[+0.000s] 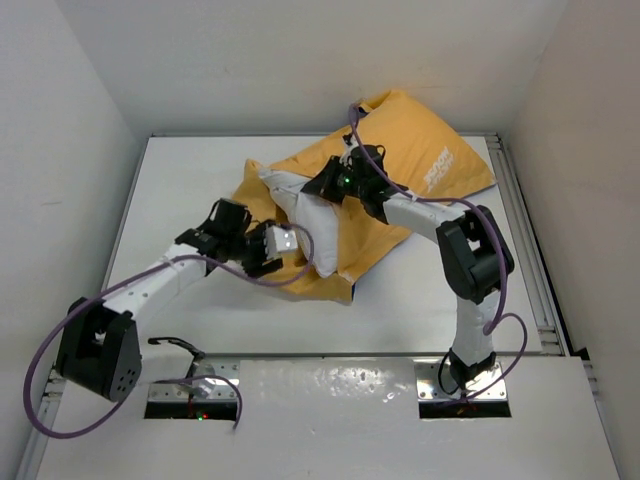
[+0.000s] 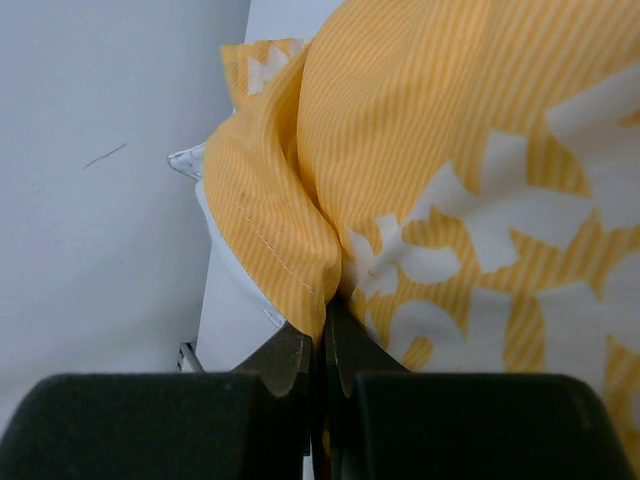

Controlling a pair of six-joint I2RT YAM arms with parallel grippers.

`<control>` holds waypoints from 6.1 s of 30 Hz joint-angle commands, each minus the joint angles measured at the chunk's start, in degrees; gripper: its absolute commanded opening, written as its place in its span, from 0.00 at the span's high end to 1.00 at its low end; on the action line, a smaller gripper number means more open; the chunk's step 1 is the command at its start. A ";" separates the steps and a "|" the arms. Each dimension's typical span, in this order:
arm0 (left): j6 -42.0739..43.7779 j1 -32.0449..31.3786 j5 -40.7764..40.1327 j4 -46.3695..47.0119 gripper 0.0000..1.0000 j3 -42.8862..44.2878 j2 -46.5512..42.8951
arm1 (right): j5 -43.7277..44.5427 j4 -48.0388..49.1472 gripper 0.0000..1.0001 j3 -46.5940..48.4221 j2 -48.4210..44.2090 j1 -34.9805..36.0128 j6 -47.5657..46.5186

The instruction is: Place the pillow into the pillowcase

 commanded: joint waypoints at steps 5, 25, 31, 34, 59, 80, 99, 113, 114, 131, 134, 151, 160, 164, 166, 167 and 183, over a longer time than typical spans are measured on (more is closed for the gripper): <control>-27.07 -1.41 -5.29 23.62 0.35 6.44 9.45 | -0.93 5.15 1.00 -1.85 -0.86 -0.68 3.93; -32.35 -9.42 -17.43 28.74 0.19 8.46 26.59 | -4.97 7.17 1.00 -2.82 -1.04 -2.43 6.04; -32.61 -9.16 -17.87 27.93 1.00 8.55 25.90 | -4.45 6.30 1.00 -2.91 -1.13 -3.22 5.08; -31.83 -6.62 -15.16 23.38 1.00 10.57 23.01 | -1.91 1.23 1.00 -2.12 -2.00 -3.57 -0.60; -24.01 9.75 25.21 -1.76 1.00 32.64 2.26 | 8.41 -19.30 0.88 8.42 8.54 1.97 -22.52; -22.92 -4.67 -12.93 10.04 0.43 6.89 4.45 | 3.19 -33.08 0.95 -3.34 -23.62 0.90 -33.25; -36.22 -5.20 -14.36 27.22 0.28 -1.20 16.39 | 11.81 -24.38 0.15 -24.88 -36.46 8.81 -34.21; -35.87 -3.36 -5.76 28.38 1.00 0.99 16.15 | 11.81 -17.27 0.02 -26.90 -28.64 12.59 -31.05; -35.43 -2.66 -4.18 25.93 1.00 1.60 15.36 | 11.90 -16.65 0.04 -27.08 -28.46 12.60 -30.87; -1.61 -3.09 17.89 -4.82 1.00 10.92 1.81 | 9.43 6.81 1.00 -21.37 -22.13 0.74 -5.33; 6.48 -3.44 20.09 -12.20 1.00 12.85 2.43 | 17.15 8.57 1.00 -19.09 -22.84 0.64 -3.36; -24.68 7.63 37.05 5.77 1.00 23.76 0.41 | 26.51 -5.15 0.37 -19.15 -12.97 8.56 -21.19; -21.28 6.67 28.81 2.61 1.00 20.33 -1.35 | 14.11 -15.75 0.01 -17.60 -35.21 6.79 -41.74; -19.87 6.58 25.90 2.18 1.00 19.98 -1.79 | 8.92 -21.83 0.01 -15.56 -41.81 6.80 -44.41; -18.73 6.14 25.20 1.30 1.00 19.80 -1.79 | 7.25 -22.45 0.01 -16.09 -44.28 6.88 -42.92; -18.38 5.62 24.76 1.04 1.00 19.71 -1.97 | 6.90 -22.19 0.01 -17.22 -44.81 7.06 -42.13; -13.64 2.54 25.44 -3.71 1.00 20.15 -4.43 | 5.54 -17.43 1.00 -10.57 -22.07 11.19 -28.86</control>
